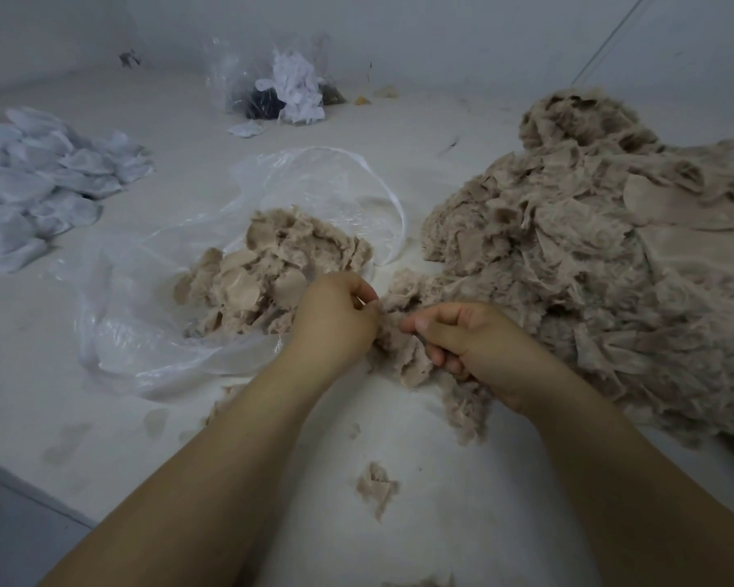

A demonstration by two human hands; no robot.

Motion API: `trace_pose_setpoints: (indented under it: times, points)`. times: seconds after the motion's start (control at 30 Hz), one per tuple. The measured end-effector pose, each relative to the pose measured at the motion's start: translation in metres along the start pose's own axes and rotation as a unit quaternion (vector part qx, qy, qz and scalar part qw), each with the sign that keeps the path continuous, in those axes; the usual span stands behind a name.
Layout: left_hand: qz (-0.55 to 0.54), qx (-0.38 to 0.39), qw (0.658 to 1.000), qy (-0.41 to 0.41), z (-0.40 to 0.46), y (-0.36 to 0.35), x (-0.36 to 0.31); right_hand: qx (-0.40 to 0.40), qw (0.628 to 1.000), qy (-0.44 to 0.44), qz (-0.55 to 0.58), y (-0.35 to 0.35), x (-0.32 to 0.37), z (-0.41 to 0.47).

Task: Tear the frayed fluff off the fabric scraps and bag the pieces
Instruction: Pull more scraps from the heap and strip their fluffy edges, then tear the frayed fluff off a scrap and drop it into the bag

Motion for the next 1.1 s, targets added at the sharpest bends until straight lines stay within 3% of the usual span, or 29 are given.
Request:
trace_pose_setpoints:
  times: [0.1, 0.27, 0.43, 0.67, 0.87, 0.93, 0.97, 1.0, 1.07, 1.1]
  points:
    - [0.112, -0.05, 0.991, -0.047, 0.008, 0.019, -0.011, -0.006, 1.0, -0.007, -0.015, -0.004, -0.001, 0.0]
    - [0.308, -0.161, 0.936, -0.062, 0.024, 0.057, -0.02, -0.009, 1.0, -0.02, 0.0, -0.003, 0.0, 0.003]
    - [0.37, -0.103, 0.923, -0.029, 0.048, 0.056, -0.007, -0.001, 1.0, -0.025, -0.001, -0.001, -0.004, 0.007]
    - [0.319, -0.154, 0.934, -0.05, 0.049, 0.042, 0.004, 0.004, 1.0, -0.026, -0.002, 0.002, -0.006, 0.011]
    - [0.186, -0.127, 0.968, -0.11, 0.039, 0.044, -0.019, 0.005, 0.999, -0.035, 0.027, 0.005, -0.008, 0.012]
    - [0.108, -0.07, 0.983, -0.133, 0.027, 0.042, -0.033, 0.005, 0.998, -0.04, 0.051, 0.006, -0.009, 0.012]
    - [0.056, 0.011, 0.99, -0.133, 0.019, 0.034, -0.037, 0.004, 0.997, -0.042, 0.064, 0.007, -0.01, 0.013]
    - [0.024, 0.138, 0.981, -0.131, 0.007, 0.018, -0.04, 0.004, 0.996, -0.044, 0.075, 0.007, -0.01, 0.013]
    - [0.067, 0.397, 0.904, -0.147, -0.035, -0.016, -0.041, 0.007, 0.995, -0.048, 0.088, 0.007, -0.011, 0.013]
    - [0.082, 0.447, 0.877, -0.154, -0.047, -0.024, -0.039, 0.008, 0.995, -0.049, 0.09, 0.007, -0.011, 0.013]
Point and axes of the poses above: each hand's wrist, its own z-axis towards the middle knuckle, its own y-axis out of the back of the hand, x = y × z, the point moved 9 cm from there along z, towards the middle knuckle, and after that the axes turned 10 degrees about z, right-handed, at the moved point
